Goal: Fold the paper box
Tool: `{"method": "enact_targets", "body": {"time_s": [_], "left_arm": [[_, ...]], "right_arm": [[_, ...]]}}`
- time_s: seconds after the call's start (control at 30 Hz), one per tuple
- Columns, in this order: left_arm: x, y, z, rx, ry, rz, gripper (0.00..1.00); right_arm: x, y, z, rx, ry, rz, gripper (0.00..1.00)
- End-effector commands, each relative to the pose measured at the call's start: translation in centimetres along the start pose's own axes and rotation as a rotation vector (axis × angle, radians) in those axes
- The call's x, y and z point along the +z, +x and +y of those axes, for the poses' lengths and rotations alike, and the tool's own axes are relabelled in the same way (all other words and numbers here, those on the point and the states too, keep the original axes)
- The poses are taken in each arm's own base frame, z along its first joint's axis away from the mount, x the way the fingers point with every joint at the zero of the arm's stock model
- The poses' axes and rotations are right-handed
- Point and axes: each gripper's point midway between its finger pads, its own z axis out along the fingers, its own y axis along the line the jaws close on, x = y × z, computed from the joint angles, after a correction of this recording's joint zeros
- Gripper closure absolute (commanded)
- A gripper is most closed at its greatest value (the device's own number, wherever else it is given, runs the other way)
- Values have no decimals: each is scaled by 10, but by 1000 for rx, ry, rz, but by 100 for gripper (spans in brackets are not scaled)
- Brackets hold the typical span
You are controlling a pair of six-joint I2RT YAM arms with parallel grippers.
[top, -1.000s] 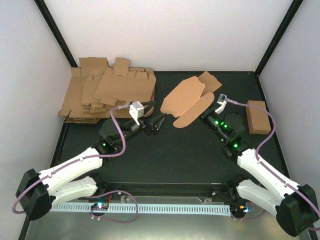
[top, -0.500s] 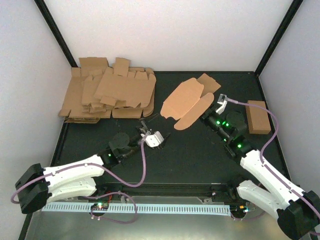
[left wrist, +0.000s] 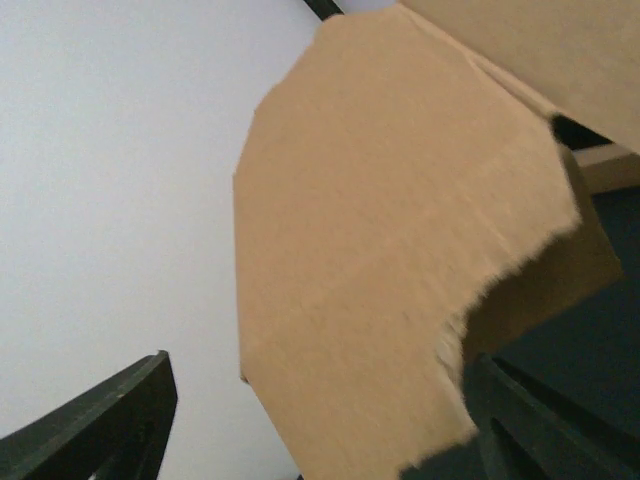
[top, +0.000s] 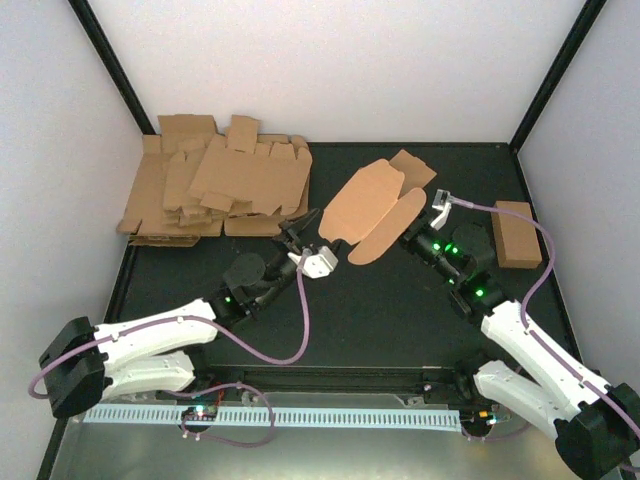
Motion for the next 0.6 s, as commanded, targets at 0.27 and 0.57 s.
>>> {"method": "enact_targets", "body": {"time_s": [0.27, 0.57], "left_arm": [[14, -34, 25, 13, -37, -45, 48], [5, -53, 45, -152, -61, -88, 61]], "right_arm": [[-6, 0, 11, -7, -45, -2, 44], [-6, 2, 3, -7, -29, 1, 44]]}}
